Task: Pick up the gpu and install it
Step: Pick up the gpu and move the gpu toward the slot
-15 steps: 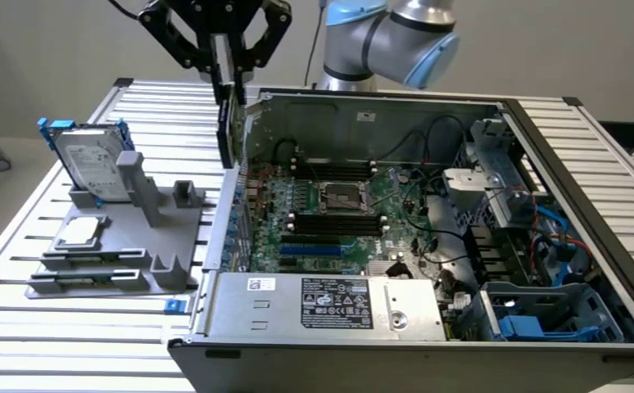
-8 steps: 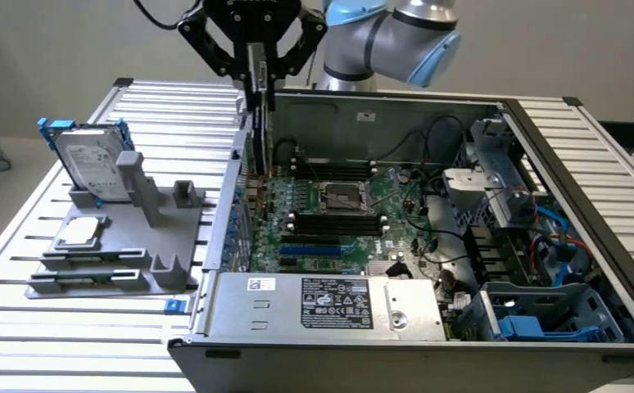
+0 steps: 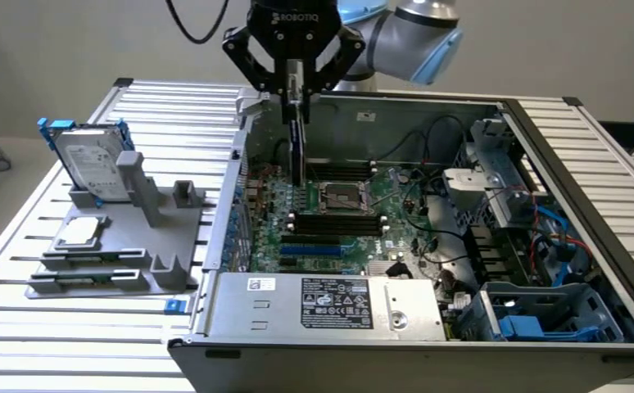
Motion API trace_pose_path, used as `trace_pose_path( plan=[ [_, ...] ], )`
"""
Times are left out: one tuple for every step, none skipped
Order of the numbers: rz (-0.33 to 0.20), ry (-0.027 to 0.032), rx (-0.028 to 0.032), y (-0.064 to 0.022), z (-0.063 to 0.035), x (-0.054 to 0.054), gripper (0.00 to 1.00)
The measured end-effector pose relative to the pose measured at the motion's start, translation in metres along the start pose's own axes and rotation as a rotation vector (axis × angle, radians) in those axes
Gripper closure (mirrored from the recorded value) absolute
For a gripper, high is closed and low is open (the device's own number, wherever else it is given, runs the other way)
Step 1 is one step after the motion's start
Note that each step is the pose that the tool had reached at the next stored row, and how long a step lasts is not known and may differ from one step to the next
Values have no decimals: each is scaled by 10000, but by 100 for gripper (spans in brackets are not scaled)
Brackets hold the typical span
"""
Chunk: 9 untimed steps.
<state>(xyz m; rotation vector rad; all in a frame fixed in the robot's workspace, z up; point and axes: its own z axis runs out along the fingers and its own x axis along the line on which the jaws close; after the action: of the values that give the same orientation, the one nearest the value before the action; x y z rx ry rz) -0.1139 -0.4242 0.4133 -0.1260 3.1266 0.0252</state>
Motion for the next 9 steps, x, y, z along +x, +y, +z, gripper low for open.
trace_pose_path(
  plan=[
    [0, 0, 3, -4, 19, -45, 73],
    [-1, 0, 7, -8, 37, -90, 73],
    [-1, 1, 12, -12, 55, -134, 73],
    [0, 1, 13, -16, 74, -178, 73],
    [-1, 0, 13, -20, 94, -224, 73],
    [-1, 0, 14, -24, 112, -269, 73],
    [0, 1, 14, -28, 132, -316, 73],
    [-1, 1, 16, -32, 150, -361, 73],
    [1, 1, 15, -36, 168, -406, 73]
  ],
)
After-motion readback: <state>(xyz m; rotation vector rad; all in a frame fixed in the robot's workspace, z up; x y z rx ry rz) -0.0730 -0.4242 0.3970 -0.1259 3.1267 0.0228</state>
